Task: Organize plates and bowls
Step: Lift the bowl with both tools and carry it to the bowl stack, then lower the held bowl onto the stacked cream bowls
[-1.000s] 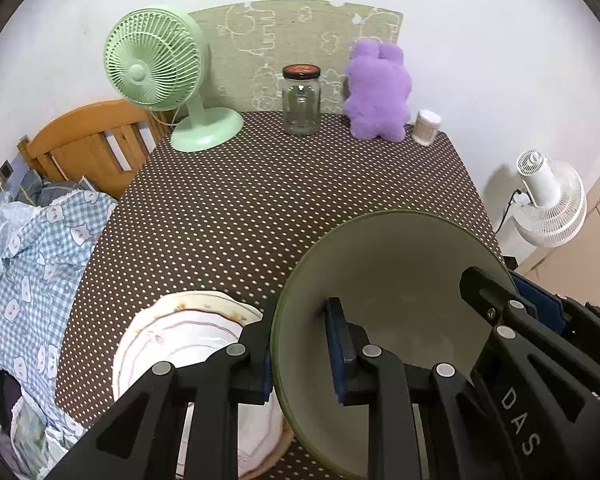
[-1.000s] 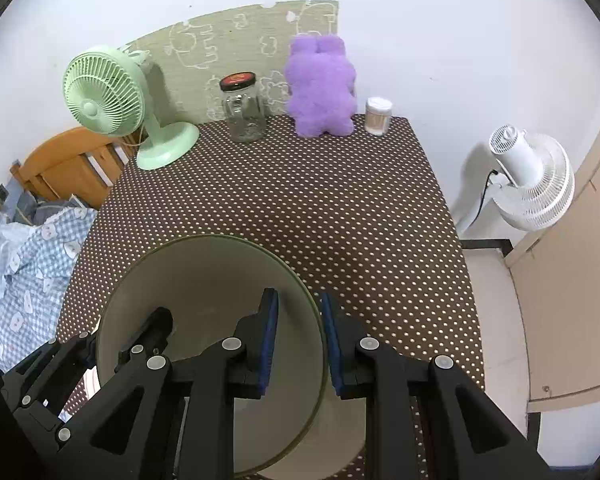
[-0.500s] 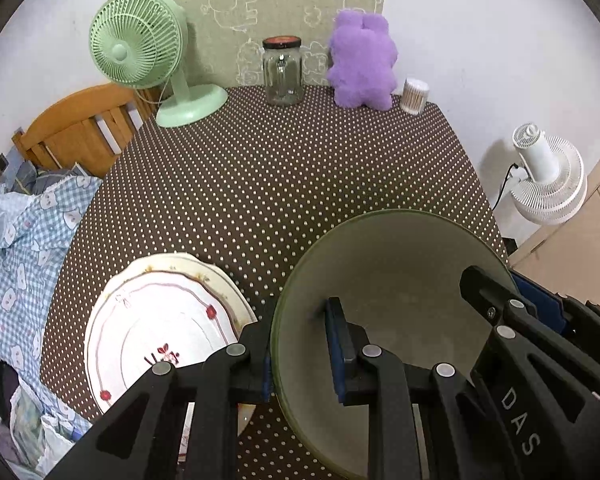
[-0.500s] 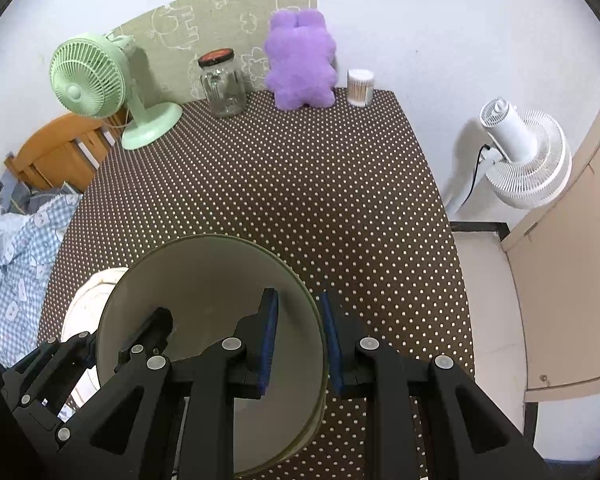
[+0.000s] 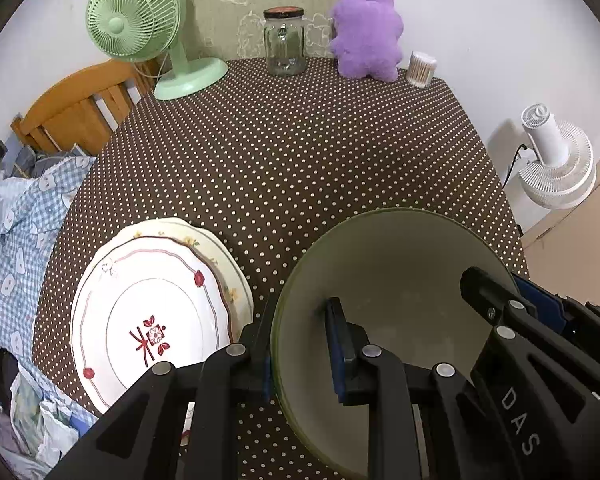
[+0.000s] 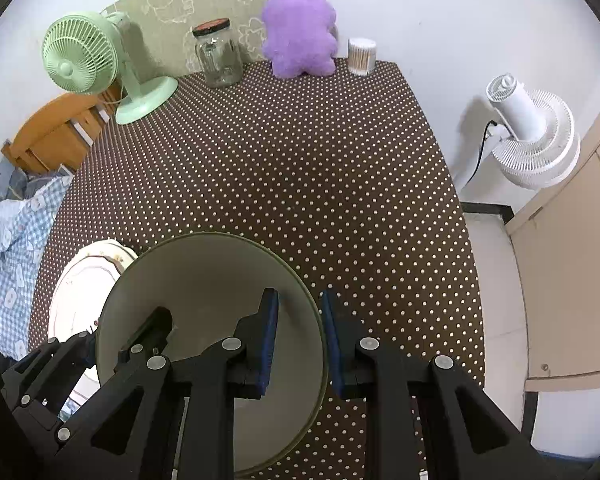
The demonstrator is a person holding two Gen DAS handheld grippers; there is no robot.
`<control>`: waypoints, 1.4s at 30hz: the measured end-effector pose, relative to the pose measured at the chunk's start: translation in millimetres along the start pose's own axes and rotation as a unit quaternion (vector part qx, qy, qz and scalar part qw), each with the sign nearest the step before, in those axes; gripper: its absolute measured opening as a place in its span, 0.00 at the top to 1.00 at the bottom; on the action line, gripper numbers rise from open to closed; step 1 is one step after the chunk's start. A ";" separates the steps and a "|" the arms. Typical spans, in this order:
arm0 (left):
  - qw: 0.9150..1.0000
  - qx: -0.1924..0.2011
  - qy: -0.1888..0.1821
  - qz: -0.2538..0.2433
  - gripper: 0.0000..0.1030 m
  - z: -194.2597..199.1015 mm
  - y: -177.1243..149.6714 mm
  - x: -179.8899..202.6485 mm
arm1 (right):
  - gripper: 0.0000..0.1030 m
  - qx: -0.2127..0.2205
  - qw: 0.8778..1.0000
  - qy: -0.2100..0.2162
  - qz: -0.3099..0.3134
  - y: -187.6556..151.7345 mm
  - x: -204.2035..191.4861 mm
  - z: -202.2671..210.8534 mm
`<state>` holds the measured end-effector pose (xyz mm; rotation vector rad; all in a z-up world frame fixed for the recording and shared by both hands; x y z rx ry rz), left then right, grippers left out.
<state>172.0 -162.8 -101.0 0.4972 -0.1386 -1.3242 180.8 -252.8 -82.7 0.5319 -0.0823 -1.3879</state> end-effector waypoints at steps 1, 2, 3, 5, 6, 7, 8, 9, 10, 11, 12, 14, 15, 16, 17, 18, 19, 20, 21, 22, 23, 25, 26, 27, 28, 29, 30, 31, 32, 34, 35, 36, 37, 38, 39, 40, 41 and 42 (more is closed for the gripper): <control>1.000 -0.002 0.000 0.000 0.82 -0.9 0.0 0.0 | 0.75 -0.002 1.000 0.000 0.000 -0.2 0.0 -1.5; 1.000 -0.005 0.002 0.000 0.82 -2.4 -0.8 0.0 | 0.75 -0.005 1.000 0.001 0.001 -0.9 -0.1 -3.6; 1.000 -0.007 0.002 0.000 0.82 -3.2 -0.8 -0.1 | 0.75 -0.008 1.000 0.001 0.001 -1.2 -0.1 -5.3; 1.000 -0.012 0.003 0.000 0.82 -5.0 -1.4 0.1 | 0.75 -0.012 1.000 0.002 0.001 -1.8 0.6 -7.6; 1.000 -0.014 0.003 0.000 0.82 -6.2 -1.9 0.3 | 0.75 -0.014 1.000 0.003 0.001 -2.4 0.7 -8.9; 1.000 -0.016 0.004 0.000 0.82 -7.2 -2.4 0.7 | 0.75 -0.017 1.000 0.003 0.001 -2.6 1.1 -10.7; 1.000 -0.019 0.004 0.001 0.82 -8.4 -2.6 1.0 | 0.75 -0.019 1.000 0.003 0.000 -3.4 1.1 -12.5; 1.000 -0.021 0.004 0.001 0.82 -9.6 -3.3 1.1 | 0.75 -0.022 1.000 0.003 0.000 -3.9 1.4 -14.0; 1.000 -0.023 0.004 0.001 0.82 -10.8 -3.9 1.2 | 0.75 -0.023 1.000 0.003 0.000 -4.0 1.5 -14.9; 1.000 -0.024 0.004 0.000 0.82 -11.6 -4.4 0.9 | 0.75 -0.025 1.000 0.002 0.000 -4.4 1.5 -16.1; 1.000 -0.024 0.004 -0.001 0.82 -12.4 -5.1 1.1 | 0.75 -0.026 1.000 0.002 -0.001 -4.7 1.8 -17.2; 1.000 -0.024 0.006 -0.004 0.82 -13.9 -6.1 2.5 | 0.75 -0.031 1.000 0.003 -0.003 -5.9 2.8 -19.9; 1.000 -0.024 0.006 -0.004 0.82 -14.6 -6.7 2.8 | 0.75 -0.031 1.000 0.003 -0.003 -6.5 2.8 -20.6; 1.000 -0.024 0.005 -0.004 0.82 -14.9 -7.0 2.7 | 0.75 -0.031 1.000 0.002 -0.002 -6.7 2.9 -20.9; 1.000 -0.024 0.005 -0.004 0.82 -15.2 -7.2 2.6 | 0.75 -0.030 1.000 0.002 -0.002 -7.1 2.7 -21.1; 1.000 -0.025 0.005 -0.004 0.82 -15.9 -7.2 2.6 | 0.75 -0.030 1.000 0.001 -0.001 -7.4 2.9 -21.5; 1.000 -0.025 0.005 -0.004 0.82 -16.4 -7.6 2.5 | 0.75 -0.031 1.000 0.001 -0.001 -7.6 3.2 -22.3; 1.000 -0.025 0.004 -0.005 0.82 -16.5 -7.9 2.5 | 0.75 -0.031 1.000 0.001 -0.001 -7.7 3.5 -22.6; 1.000 -0.024 0.005 -0.005 0.82 -16.5 -7.7 2.3 | 0.75 -0.031 1.000 0.000 -0.002 -8.0 3.5 -22.7; 1.000 -0.024 0.004 -0.005 0.82 -16.8 -7.8 2.1 | 0.75 -0.032 0.999 0.001 -0.003 -8.0 3.9 -23.0; 1.000 -0.024 0.003 -0.005 0.82 -16.8 -8.2 1.9 | 0.75 -0.032 0.999 0.000 -0.003 -8.3 3.7 -22.7; 1.000 -0.024 0.001 -0.004 0.82 -16.5 -8.6 1.5 | 0.74 -0.031 1.000 -0.001 -0.003 -9.6 2.5 -22.5; 1.000 -0.024 -0.002 -0.003 0.81 -16.4 -9.0 1.1 | 0.73 -0.031 1.000 0.001 -0.003 -9.9 2.6 -22.4; 1.000 -0.022 -0.007 -0.003 0.79 -16.1 -9.4 1.3 | 0.73 -0.030 1.000 0.002 -0.005 -10.2 2.8 -22.1; 1.000 -0.022 -0.009 -0.002 0.77 -16.1 -9.6 0.9 | 0.73 -0.030 1.000 0.003 -0.005 -10.5 2.4 -21.8; 1.000 -0.021 -0.013 -0.002 0.75 -15.8 -9.9 0.8 | 0.73 -0.030 1.000 0.004 -0.004 -10.5 2.3 -21.8; 1.000 -0.021 -0.017 -0.002 0.73 -15.7 -10.2 0.6 | 0.73 -0.030 1.000 0.005 -0.003 -10.5 2.4 -21.7; 1.000 -0.020 -0.022 -0.002 0.72 -15.6 -10.7 0.1 | 0.73 -0.030 1.000 0.007 -0.002 -10.5 2.5 -21.6; 0.999 -0.018 -0.027 -0.003 0.69 -15.3 -11.0 0.1 | 0.73 -0.030 1.000 0.009 0.000 -10.3 2.9 -21.4; 0.999 -0.018 -0.035 -0.005 0.64 -15.5 -11.8 -0.6 | 0.72 -0.029 1.000 0.012 0.005 -10.9 2.8 -21.9; 0.999 -0.019 -0.038 -0.005 0.61 -16.3 -12.4 -1.2 | 0.71 -0.029 0.999 0.012 0.007 -11.0 3.0 -22.4; 0.999 -0.021 -0.040 -0.005 0.56 -18.2 -13.0 -2.5 | 0.69 -0.031 0.999 0.013 0.008 -11.3 3.2 -23.3; 0.999 -0.023 -0.041 -0.005 0.53 -19.7 -13.5 -3.7 | 0.61 -0.034 0.999 0.013 0.006 -11.6 4.3 -25.2; 0.999 -0.023 -0.044 -0.004 0.48 -21.5 -14.2 -5.5 | 0.51 -0.035 0.999 0.013 0.003 -11.9 5.7 -26.3; 0.999 -0.021 -0.045 -0.004 0.47 -22.2 -14.8 -6.8 | 0.48 -0.035 0.999 0.014 -0.002 -12.6 7.2 -27.7; 0.999 -0.021 -0.046 -0.005 0.45 -22.9 -14.6 -7.3 | 0.45 -0.035 0.999 0.013 -0.006 -13.5 8.8 -28.6; 0.999 -0.019 -0.048 -0.006 0.42 -23.9 -15.1 -8.0 | 0.44 -0.035 0.999 0.015 -0.009 -14.1 10.3 -29.8; 0.998 -0.018 -0.052 -0.008 0.37 -25.6 -15.8 -8.8 | 0.44 -0.037 0.999 0.020 -0.016 -15.0 12.4 -31.8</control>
Point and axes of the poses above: each gripper's, at about its wrist camera, not at the fingertips, and z roughly against the way its jaws point, x to its right, y to its top, the point moved 1 cm from there along -z, roughly the way its jaws point, and after that the axes turned 11 degrees about y, right-handed, at the moved point
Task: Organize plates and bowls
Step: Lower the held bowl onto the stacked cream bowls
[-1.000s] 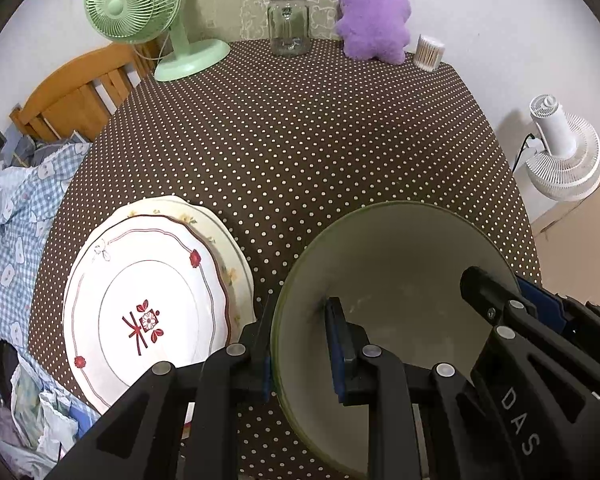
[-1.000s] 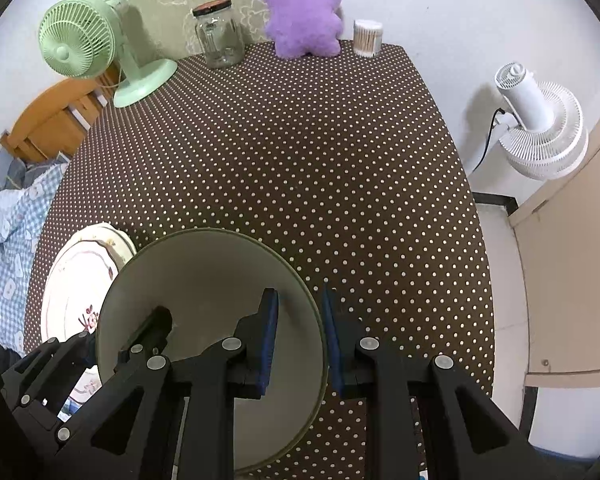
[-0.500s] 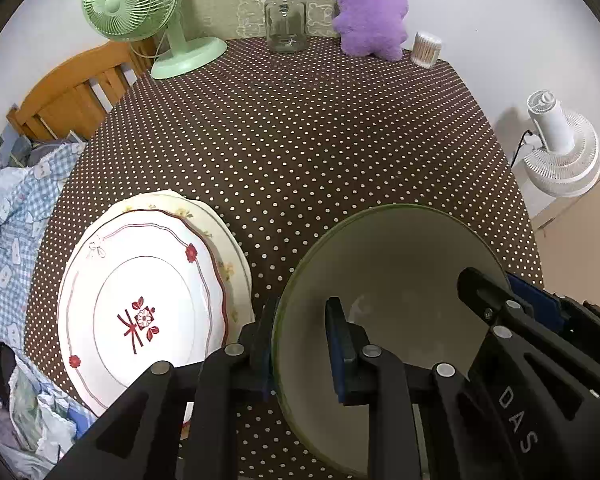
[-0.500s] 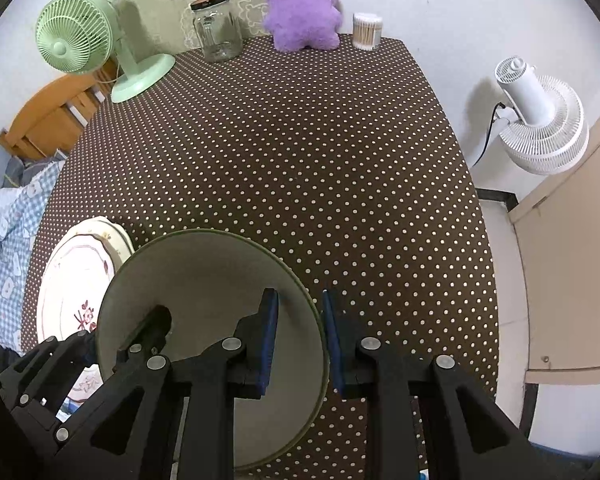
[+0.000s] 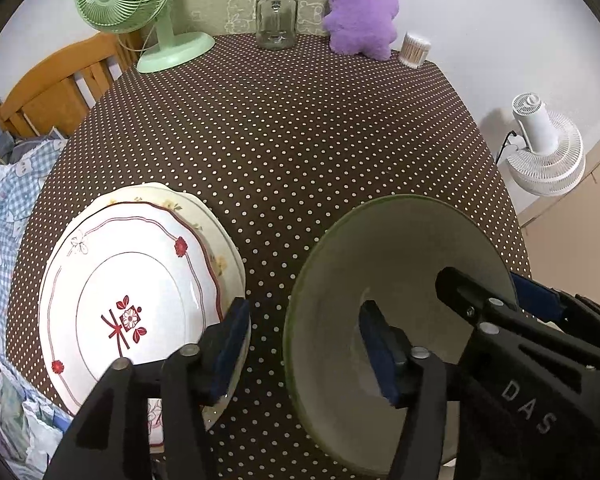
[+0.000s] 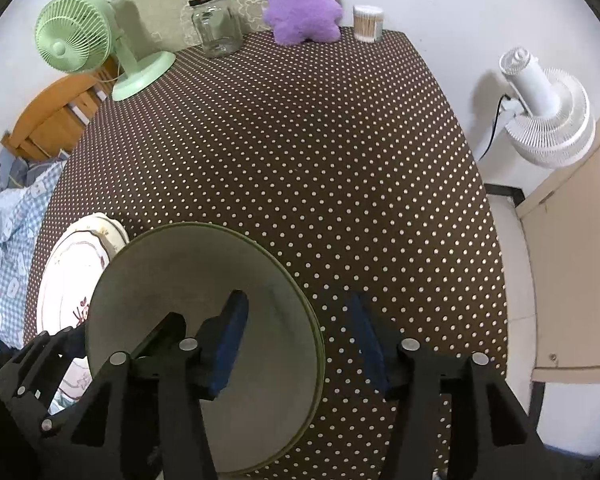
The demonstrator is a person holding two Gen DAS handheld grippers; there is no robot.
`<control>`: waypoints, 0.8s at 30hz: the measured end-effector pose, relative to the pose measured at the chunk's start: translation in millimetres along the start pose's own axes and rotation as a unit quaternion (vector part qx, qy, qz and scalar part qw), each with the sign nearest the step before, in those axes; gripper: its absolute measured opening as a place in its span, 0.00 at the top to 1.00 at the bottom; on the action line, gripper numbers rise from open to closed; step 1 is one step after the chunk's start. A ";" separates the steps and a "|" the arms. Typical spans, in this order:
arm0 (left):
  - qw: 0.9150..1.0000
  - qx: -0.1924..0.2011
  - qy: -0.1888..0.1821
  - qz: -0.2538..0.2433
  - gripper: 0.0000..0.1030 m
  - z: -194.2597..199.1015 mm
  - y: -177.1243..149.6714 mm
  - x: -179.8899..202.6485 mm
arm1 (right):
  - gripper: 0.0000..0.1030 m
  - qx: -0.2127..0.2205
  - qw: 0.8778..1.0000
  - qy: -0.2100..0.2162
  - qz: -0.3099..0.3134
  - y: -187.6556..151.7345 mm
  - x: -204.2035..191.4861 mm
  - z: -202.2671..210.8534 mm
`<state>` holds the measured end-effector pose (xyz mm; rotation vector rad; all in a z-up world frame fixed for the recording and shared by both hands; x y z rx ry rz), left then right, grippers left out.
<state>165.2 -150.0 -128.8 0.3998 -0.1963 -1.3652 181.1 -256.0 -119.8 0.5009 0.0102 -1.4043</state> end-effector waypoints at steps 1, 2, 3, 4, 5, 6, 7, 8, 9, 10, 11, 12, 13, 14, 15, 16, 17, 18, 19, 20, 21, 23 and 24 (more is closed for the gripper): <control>1.000 0.001 -0.004 -0.002 0.36 -1.2 -0.4 -0.5 | 0.44 -0.003 1.000 0.004 -0.006 -0.2 2.5 -1.5; 1.000 0.001 -0.007 -0.003 0.33 -1.9 -0.9 -1.3 | 0.44 -0.006 1.000 0.007 -0.011 -0.6 4.2 -3.1; 1.000 0.002 -0.015 -0.006 0.31 -3.3 -1.7 -1.5 | 0.44 -0.009 1.000 0.010 -0.015 -1.0 6.0 -4.7; 1.000 0.002 -0.020 -0.007 0.30 -3.6 -2.1 -1.0 | 0.44 -0.011 1.000 0.013 -0.018 -1.9 7.6 -6.2; 1.000 0.003 -0.027 -0.010 0.30 -4.7 -2.7 -0.8 | 0.43 -0.011 1.000 0.014 -0.020 -2.6 8.7 -7.0; 0.999 0.003 -0.034 -0.011 0.29 -5.3 -3.1 -0.5 | 0.42 -0.012 1.000 0.014 -0.022 -3.4 9.9 -8.2; 0.999 0.003 -0.038 -0.012 0.29 -5.9 -3.4 -0.9 | 0.41 -0.012 1.000 0.015 -0.025 -4.4 10.9 -9.2; 0.999 0.002 -0.043 -0.013 0.29 -7.0 -3.5 -0.6 | 0.39 -0.012 0.999 0.015 -0.029 -5.1 12.3 -10.1; 0.999 0.000 -0.048 -0.013 0.29 -8.7 -3.6 -0.6 | 0.39 -0.012 0.999 0.017 -0.035 -6.0 14.2 -11.3; 0.999 -0.002 -0.050 -0.014 0.29 -9.8 -3.6 -0.5 | 0.39 -0.013 0.999 0.019 -0.039 -7.4 14.9 -12.3; 0.999 -0.004 -0.052 -0.014 0.29 -10.9 -3.7 -0.6 | 0.38 -0.014 0.999 0.020 -0.043 -8.0 15.5 -13.6; 0.998 -0.006 -0.054 -0.014 0.29 -12.0 -3.6 -1.5 | 0.38 -0.015 0.999 0.021 -0.046 -8.6 16.9 -14.7; 0.998 -0.009 -0.057 -0.013 0.29 -13.8 -3.5 -2.3 | 0.38 -0.016 0.998 0.023 -0.049 -9.3 17.7 -16.4; 0.998 -0.010 -0.060 -0.013 0.29 -14.3 -3.4 -2.2 | 0.38 -0.017 0.998 0.023 -0.052 -9.9 18.1 -17.8; 0.998 -0.012 -0.062 -0.016 0.29 -15.2 -3.2 -1.7 | 0.38 -0.018 0.998 0.023 -0.055 -9.9 19.0 -18.9; 0.998 -0.012 -0.062 -0.017 0.29 -15.3 -3.6 -1.3 | 0.38 -0.018 0.998 0.023 -0.058 -10.0 20.2 -20.1; 0.998 -0.012 -0.064 -0.018 0.29 -15.9 -3.2 -1.1 | 0.38 -0.017 0.998 0.023 -0.063 -10.9 21.8 -21.3; 0.997 -0.013 -0.067 -0.018 0.29 -16.0 -3.1 -1.4 | 0.38 -0.016 0.997 0.024 -0.067 -11.4 22.4 -21.7; 0.997 -0.014 -0.069 -0.018 0.30 -17.0 -2.8 -1.0 | 0.38 -0.014 0.997 0.027 -0.071 -12.0 23.1 -21.9; 0.997 -0.016 -0.072 -0.019 0.31 -17.4 -2.7 -0.7 | 0.38 -0.012 0.997 0.029 -0.074 -12.6 23.7 -22.2; 0.997 -0.017 -0.074 -0.019 0.32 -17.6 -2.6 -0.3 | 0.38 -0.012 0.997 0.030 -0.075 -13.0 24.2 -22.4; 0.996 -0.018 -0.079 -0.022 0.34 -17.8 -2.5 1.9 | 0.38 -0.011 0.996 0.034 -0.080 -13.5 25.9 -22.6; 0.996 -0.019 -0.084 -0.023 0.36 -17.5 -2.3 2.9 | 0.38 -0.012 0.996 0.036 -0.081 -13.3 26.7 -22.8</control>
Point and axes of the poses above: each gripper's, at about its wrist camera, not at the fingertips, and z roughly against the way its jaws point, x to its right, y to its top, the point moved 1 cm from there along -z, roughly the way its jaws point, and after that the axes turned 11 degrees about y, right-handed, at the moved point
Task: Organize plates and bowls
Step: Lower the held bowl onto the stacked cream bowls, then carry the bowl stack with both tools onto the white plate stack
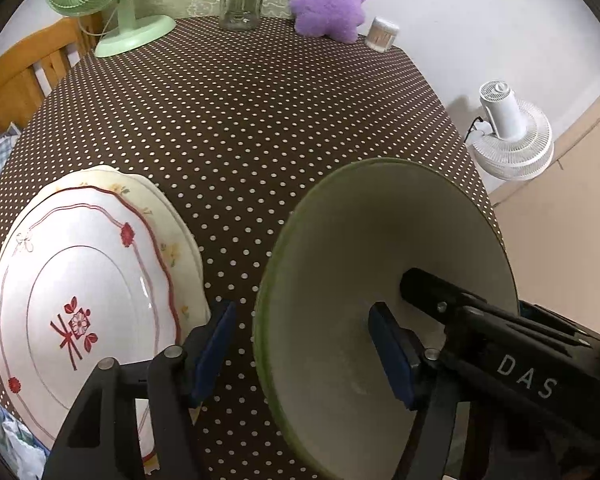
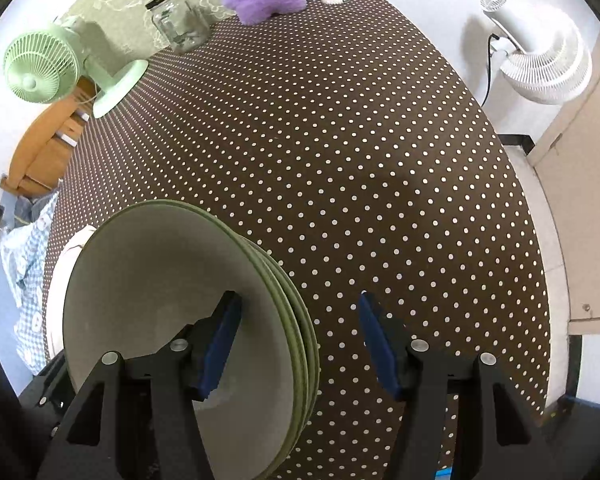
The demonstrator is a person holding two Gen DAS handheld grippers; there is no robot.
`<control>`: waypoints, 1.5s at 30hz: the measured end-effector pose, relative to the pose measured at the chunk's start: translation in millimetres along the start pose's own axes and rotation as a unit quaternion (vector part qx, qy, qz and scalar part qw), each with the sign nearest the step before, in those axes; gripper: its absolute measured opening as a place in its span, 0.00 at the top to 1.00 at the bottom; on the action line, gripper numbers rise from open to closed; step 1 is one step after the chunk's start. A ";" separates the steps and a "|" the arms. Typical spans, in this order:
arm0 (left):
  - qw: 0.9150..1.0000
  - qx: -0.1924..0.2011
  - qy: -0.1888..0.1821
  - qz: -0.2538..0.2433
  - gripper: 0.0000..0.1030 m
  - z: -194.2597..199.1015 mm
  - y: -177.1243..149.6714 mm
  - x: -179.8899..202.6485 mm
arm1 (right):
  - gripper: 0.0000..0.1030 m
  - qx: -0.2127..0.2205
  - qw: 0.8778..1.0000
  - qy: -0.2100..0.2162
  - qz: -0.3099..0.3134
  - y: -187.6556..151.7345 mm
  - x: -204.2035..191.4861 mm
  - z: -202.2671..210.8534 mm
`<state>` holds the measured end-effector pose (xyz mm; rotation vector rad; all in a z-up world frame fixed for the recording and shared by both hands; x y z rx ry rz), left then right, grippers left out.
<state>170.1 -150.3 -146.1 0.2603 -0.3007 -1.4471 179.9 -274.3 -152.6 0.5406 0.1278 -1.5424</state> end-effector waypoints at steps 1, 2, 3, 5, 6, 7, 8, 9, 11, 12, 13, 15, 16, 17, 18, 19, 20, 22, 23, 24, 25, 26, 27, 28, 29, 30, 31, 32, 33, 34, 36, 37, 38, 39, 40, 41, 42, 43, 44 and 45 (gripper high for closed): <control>1.000 0.000 -0.002 -0.001 0.37 -0.3 0.2 0.7 | 0.38 0.000 1.000 0.002 -0.002 -0.1 0.8 -0.1; 1.000 -0.001 -0.007 -0.001 0.39 -0.3 0.3 1.4 | 0.39 0.000 1.000 0.003 -0.004 -0.3 1.3 -0.4; 1.000 -0.002 -0.009 0.000 0.40 -0.8 0.3 1.5 | 0.39 0.000 1.000 0.005 -0.006 -0.5 1.7 -0.6; 1.000 -0.001 -0.009 0.005 0.40 -1.2 0.1 0.6 | 0.43 -0.001 1.000 0.007 -0.007 -0.5 2.2 -0.2; 1.000 -0.002 -0.010 0.007 0.40 -1.4 -0.1 -0.1 | 0.46 -0.002 1.000 0.010 -0.008 -0.1 2.0 -0.3; 1.000 -0.002 -0.011 0.008 0.41 -1.5 -0.5 -0.6 | 0.50 -0.004 1.000 0.014 -0.006 -0.1 0.6 -0.2; 1.000 -0.004 -0.013 0.009 0.42 -1.8 -0.6 -0.8 | 0.52 -0.005 1.000 0.015 -0.003 -0.4 -0.7 -0.1; 1.000 -0.004 -0.014 0.009 0.45 -1.8 -0.8 -1.2 | 0.53 -0.005 1.000 0.016 0.001 -0.6 -2.1 -0.1; 1.000 -0.005 -0.019 0.004 0.51 -0.9 -1.1 0.5 | 0.58 -0.007 1.000 0.020 0.005 -0.3 -4.6 -1.0; 1.000 -0.005 -0.018 0.002 0.53 -0.5 -1.5 1.0 | 0.60 -0.010 1.000 0.023 0.007 -0.4 -5.8 -1.6; 1.000 -0.004 -0.017 0.002 0.53 0.0 -2.1 0.9 | 0.62 -0.011 1.000 0.025 0.010 -0.6 -7.4 -1.9; 1.000 -0.005 -0.017 0.005 0.54 -0.6 -1.7 1.0 | 0.62 -0.013 1.000 0.025 0.013 -0.5 -9.0 -2.5; 1.000 -0.005 -0.014 0.005 0.54 0.0 -2.3 1.9 | 0.62 -0.014 1.000 0.024 0.014 -0.4 -9.6 -2.7; 1.000 -0.006 -0.012 0.006 0.54 0.5 -2.2 2.1 | 0.62 -0.015 1.000 0.023 0.015 -0.5 -9.8 -2.9; 1.000 -0.006 -0.012 0.007 0.55 0.9 -2.4 1.5 | 0.62 -0.015 1.000 0.024 0.013 -0.7 -9.9 -3.1; 1.000 -0.005 -0.012 0.008 0.55 0.7 -2.5 2.2 | 0.62 -0.016 1.000 0.024 0.012 -1.2 -10.2 -3.5; 1.000 -0.006 -0.012 0.008 0.55 1.2 -2.6 2.0 | 0.62 -0.017 1.000 0.023 0.011 -1.2 -9.2 -3.0; 1.000 -0.012 -0.011 0.008 0.56 1.4 -3.6 2.2 | 0.62 -0.019 1.000 0.022 0.008 -1.9 -9.2 -2.5; 1.000 -0.012 -0.010 0.008 0.56 2.5 -5.0 1.9 | 0.62 -0.023 0.999 0.021 0.008 -2.9 -8.7 -2.1; 1.000 -0.013 -0.008 0.008 0.56 3.4 -6.4 2.4 | 0.62 -0.027 0.999 0.020 0.010 -4.2 -9.0 -2.0; 1.000 -0.014 -0.007 0.008 0.56 4.5 -7.8 1.9 | 0.62 -0.029 0.999 0.019 0.011 -4.9 -9.5 -2.0; 1.000 -0.015 -0.006 0.008 0.56 5.9 -8.5 1.5 | 0.62 -0.030 0.999 0.020 0.011 -5.9 -9.7 -1.4; 1.000 -0.014 -0.006 0.009 0.56 7.8 -9.3 0.7 | 0.62 -0.031 0.999 0.021 0.011 -6.6 -9.9 -0.6; 1.000 -0.012 -0.005 0.009 0.56 10.0 -9.9 -0.4 | 0.62 -0.030 0.999 0.022 0.010 -6.8 -10.4 1.0; 1.000 -0.008 -0.005 0.009 0.56 12.9 -9.2 -0.6 | 0.62 -0.028 0.999 0.023 0.010 -6.7 -10.6 2.5; 1.000 -0.006 -0.004 0.008 0.56 15.2 -8.7 -1.8 | 0.62 -0.026 0.999 0.024 0.010 -6.3 -11.5 4.6; 1.000 -0.004 -0.004 0.008 0.56 17.4 -7.0 -1.2 | 0.62 -0.023 0.999 0.024 0.011 -5.7 -12.8 7.0; 1.000 -0.001 -0.005 0.008 0.56 19.7 -5.3 -0.9 | 0.62 -0.021 0.999 0.025 0.012 -4.9 -13.3 9.4; 1.000 0.002 -0.005 0.008 0.56 22.7 -3.4 -2.1 | 0.62 -0.018 0.999 0.024 0.013 -3.9 -15.1 12.6; 1.000 0.005 -0.005 0.007 0.56 25.1 -1.2 -0.7 | 0.62 -0.016 0.999 0.024 0.015 -2.8 -15.7 16.4; 1.000 0.012 -0.004 0.006 0.56 31.6 2.3 -1.4 | 0.62 -0.011 1.000 0.024 0.017 -1.1 -17.9 22.2; 1.000 0.014 -0.005 0.006 0.56 34.2 3.3 -2.2 | 0.62 -0.008 1.000 0.024 0.018 -0.2 -18.4 26.9; 1.000 0.016 -0.006 0.005 0.56 37.5 5.0 -4.4 | 0.62 -0.006 1.000 0.023 0.019 0.6 -21.6 29.0; 1.000 0.020 -0.007 0.005 0.56 41.7 6.8 -6.3 | 0.62 -0.003 1.000 0.023 0.019 1.4 -24.9 31.7; 1.000 0.021 -0.007 0.004 0.56 44.3 6.5 -7.7 | 0.62 0.000 1.000 0.022 0.021 2.0 -28.5 35.4; 1.000 0.025 -0.008 0.003 0.56 48.7 8.1 -10.0 | 0.62 0.002 1.000 0.021 0.022 2.1 -31.2 38.2; 1.000 0.028 -0.008 0.003 0.57 52.0 9.0 -12.3 | 0.62 0.005 1.000 0.021 0.023 2.6 -34.5 40.8; 1.000 0.030 -0.008 0.002 0.57 54.3 8.7 -14.5 | 0.62 0.008 0.999 0.020 0.024 2.8 -38.6 44.0; 0.999 0.032 -0.009 0.001 0.57 57.3 9.5 -16.7 | 0.62 0.011 0.999 0.019 0.025 3.3 -42.1 46.0; 0.999 0.036 -0.009 0.001 0.57 60.2 10.5 -18.9 | 0.62 0.013 0.999 0.019 0.025 3.5 -45.6 48.1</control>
Point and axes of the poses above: each gripper's, at about its wrist camera, not at the fingertips, and z roughly against the way its jaws point, x to its right, y to its top, the point moved 1 cm from there along -z, roughly the way its jaws point, and after that the axes turned 11 degrees about y, right-handed, at the moved point
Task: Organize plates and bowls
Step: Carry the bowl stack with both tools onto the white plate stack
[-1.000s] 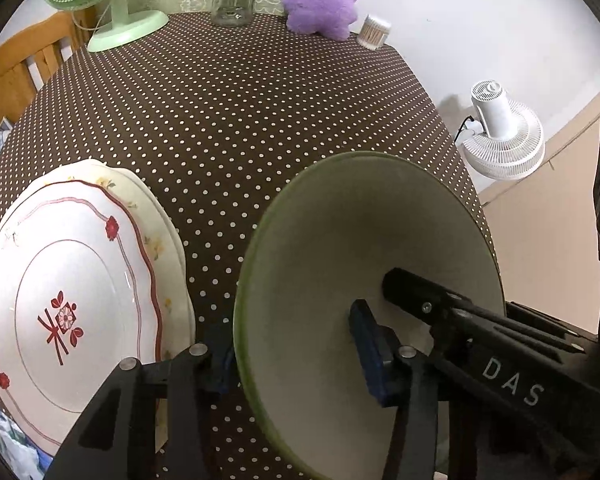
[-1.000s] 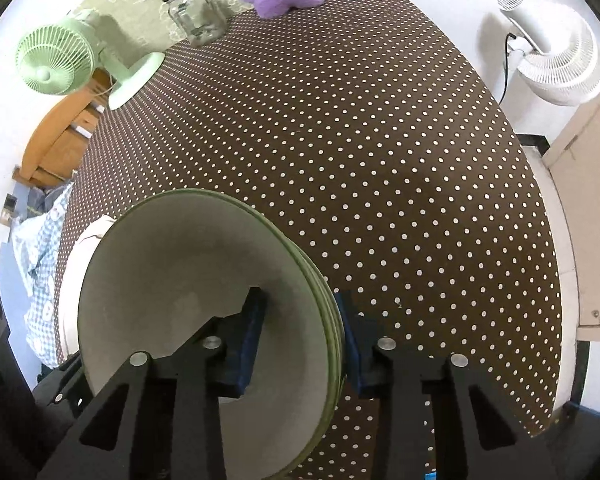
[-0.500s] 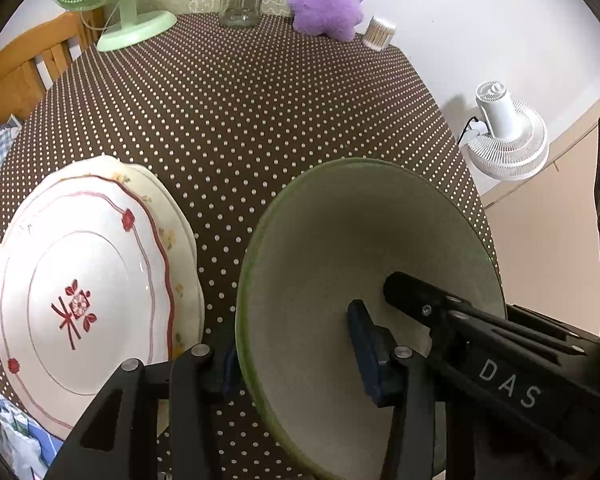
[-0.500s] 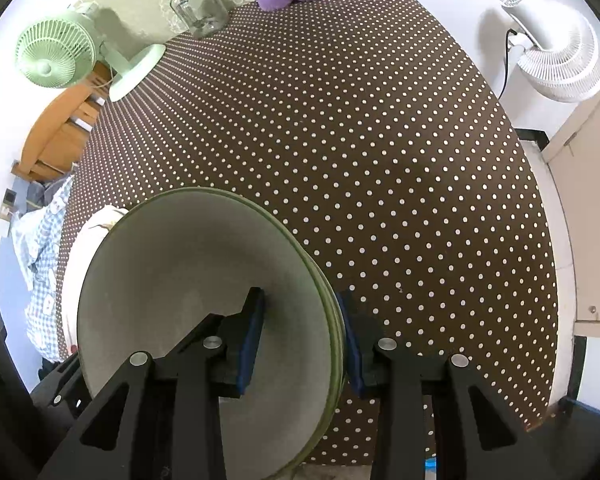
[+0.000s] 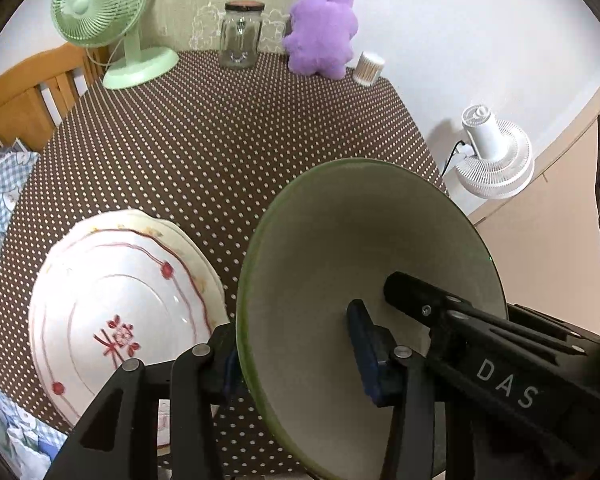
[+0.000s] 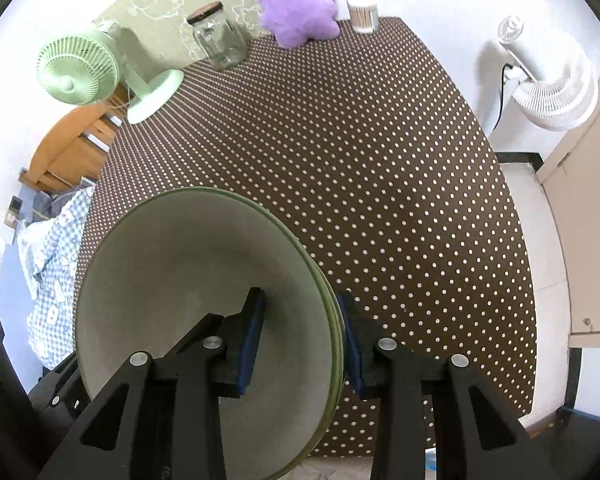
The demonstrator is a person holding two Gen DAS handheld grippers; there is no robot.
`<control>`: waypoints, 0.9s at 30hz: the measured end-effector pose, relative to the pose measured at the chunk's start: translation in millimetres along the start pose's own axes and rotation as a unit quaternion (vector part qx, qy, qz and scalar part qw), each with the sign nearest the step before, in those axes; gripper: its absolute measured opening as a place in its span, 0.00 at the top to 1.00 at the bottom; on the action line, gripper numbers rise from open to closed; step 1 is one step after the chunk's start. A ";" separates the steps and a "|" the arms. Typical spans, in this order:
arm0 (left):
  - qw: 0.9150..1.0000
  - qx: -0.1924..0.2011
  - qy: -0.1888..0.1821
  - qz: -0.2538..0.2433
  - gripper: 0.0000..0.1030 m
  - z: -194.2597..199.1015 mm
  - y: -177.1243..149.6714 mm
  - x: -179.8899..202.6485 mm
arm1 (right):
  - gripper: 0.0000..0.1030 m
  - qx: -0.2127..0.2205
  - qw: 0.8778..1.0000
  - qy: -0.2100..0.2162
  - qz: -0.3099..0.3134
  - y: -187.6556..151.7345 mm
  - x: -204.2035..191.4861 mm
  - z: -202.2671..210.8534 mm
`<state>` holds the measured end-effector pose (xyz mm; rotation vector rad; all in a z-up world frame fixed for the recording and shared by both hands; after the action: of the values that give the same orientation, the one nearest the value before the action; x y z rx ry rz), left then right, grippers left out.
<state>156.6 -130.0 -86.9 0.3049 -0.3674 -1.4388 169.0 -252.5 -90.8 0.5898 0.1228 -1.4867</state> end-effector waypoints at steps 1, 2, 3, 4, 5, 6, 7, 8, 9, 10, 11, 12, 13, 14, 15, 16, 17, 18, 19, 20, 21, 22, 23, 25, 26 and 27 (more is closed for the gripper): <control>1.000 0.002 0.000 0.000 0.57 0.7 0.7 -1.1 | 0.62 0.003 1.000 -0.001 0.001 0.7 -5.5 1.6; 1.000 0.005 0.000 -0.001 0.57 3.9 1.8 -5.4 | 0.62 0.005 1.000 -0.001 0.002 0.9 -9.3 2.7; 1.000 0.006 0.000 -0.001 0.57 6.1 1.4 -9.4 | 0.62 0.006 1.000 -0.002 0.003 1.1 -13.5 3.6; 1.000 0.007 0.000 -0.001 0.57 7.5 1.8 -12.8 | 0.62 0.007 1.000 -0.002 0.005 1.0 -17.7 4.2; 1.000 0.009 0.000 0.000 0.57 9.9 2.5 -18.5 | 0.62 0.009 1.000 -0.002 0.005 0.8 -22.9 4.4; 1.000 0.010 0.000 0.000 0.57 11.3 2.5 -22.2 | 0.62 0.010 1.000 -0.002 0.006 0.9 -27.5 4.2; 1.000 0.010 0.000 0.001 0.57 12.3 3.6 -26.0 | 0.62 0.011 1.000 -0.002 0.008 0.9 -32.6 4.0; 1.000 0.012 0.000 0.002 0.57 14.0 3.7 -32.0 | 0.62 0.012 1.000 -0.002 0.009 0.7 -37.7 3.3; 1.000 0.013 0.000 0.002 0.57 15.6 3.5 -37.4 | 0.62 0.012 1.000 -0.001 0.010 0.4 -42.1 2.9; 1.000 0.013 0.000 0.003 0.57 16.3 4.1 -40.2 | 0.62 0.013 1.000 -0.001 0.012 0.0 -48.3 1.4; 1.000 0.013 0.001 0.003 0.57 17.1 4.4 -46.6 | 0.62 0.014 1.000 -0.001 0.013 -0.7 -52.7 0.0; 1.000 0.012 0.001 0.004 0.57 17.0 4.7 -50.1 | 0.62 0.014 1.000 -0.001 0.014 -1.2 -57.3 -1.3; 1.000 0.012 0.001 0.005 0.57 17.3 4.3 -54.4 | 0.62 0.014 1.000 -0.001 0.014 -1.3 -63.7 -3.6; 1.000 0.011 0.002 0.007 0.57 17.4 4.2 -60.8 | 0.62 0.013 1.000 0.000 0.015 -1.1 -67.8 -5.3; 1.000 0.011 0.002 0.007 0.57 17.4 3.9 -64.8 | 0.62 0.013 1.000 0.000 0.016 -1.4 -72.7 -7.4; 1.000 0.010 0.002 0.008 0.57 17.1 3.8 -70.6 | 0.62 0.012 1.000 0.000 0.017 -1.9 -77.7 -9.6; 1.000 0.010 0.003 0.009 0.57 17.1 3.7 -75.2 | 0.62 0.011 1.000 0.000 0.017 -1.9 -81.8 -11.9; 1.000 0.009 0.003 0.010 0.57 17.7 3.6 -79.6 | 0.62 0.011 1.000 0.001 0.018 -2.4 -85.7 -13.9; 1.000 0.009 0.004 0.010 0.57 18.0 3.5 -83.8 | 0.62 0.010 1.000 0.001 0.018 -3.0 -91.0 -17.0; 1.000 0.008 0.004 0.011 0.57 18.2 4.2 -88.7 | 0.62 0.009 1.000 0.002 0.019 -3.3 -95.6 -19.8; 1.000 0.007 0.004 0.012 0.57 17.9 4.5 -94.2 | 0.62 0.008 1.000 0.002 0.019 -3.9 -98.3 -21.7; 1.000 0.005 0.004 0.012 0.57 17.8 4.5 -98.9 | 0.62 0.006 1.000 0.002 0.019 -4.3 -103.6 -25.1; 1.000 0.003 0.005 0.013 0.57 16.9 4.7 -104.8 | 0.62 0.005 1.000 0.002 0.019 -4.4 -107.2 -27.9; 1.000 0.000 0.004 0.014 0.57 16.3 3.3 -113.7 | 0.62 0.001 1.000 0.001 0.018 -3.8 -116.1 -35.6; 1.000 -0.003 0.005 0.015 0.57 15.2 3.3 -118.7 | 0.62 -0.001 1.000 0.001 0.018 -4.6 -118.9 -38.5; 1.000 -0.005 0.006 0.017 0.57 13.8 2.8 -124.0 | 0.62 -0.004 1.000 0.001 0.017 -4.9 -122.9 -42.5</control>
<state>141.8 -6.2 -80.8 0.2972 -0.3537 -1.4041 162.9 -123.4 -75.9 0.5847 0.1203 -1.4520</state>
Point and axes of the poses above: each gripper's, at about its wrist camera, not at the fingertips, and z roughly against the way its jaws point, x to its right, y to its top, the point moved 1 cm from there along -z, roughly the way its jaws point, and after that the axes turned 11 degrees about y, right-handed, at the moved point
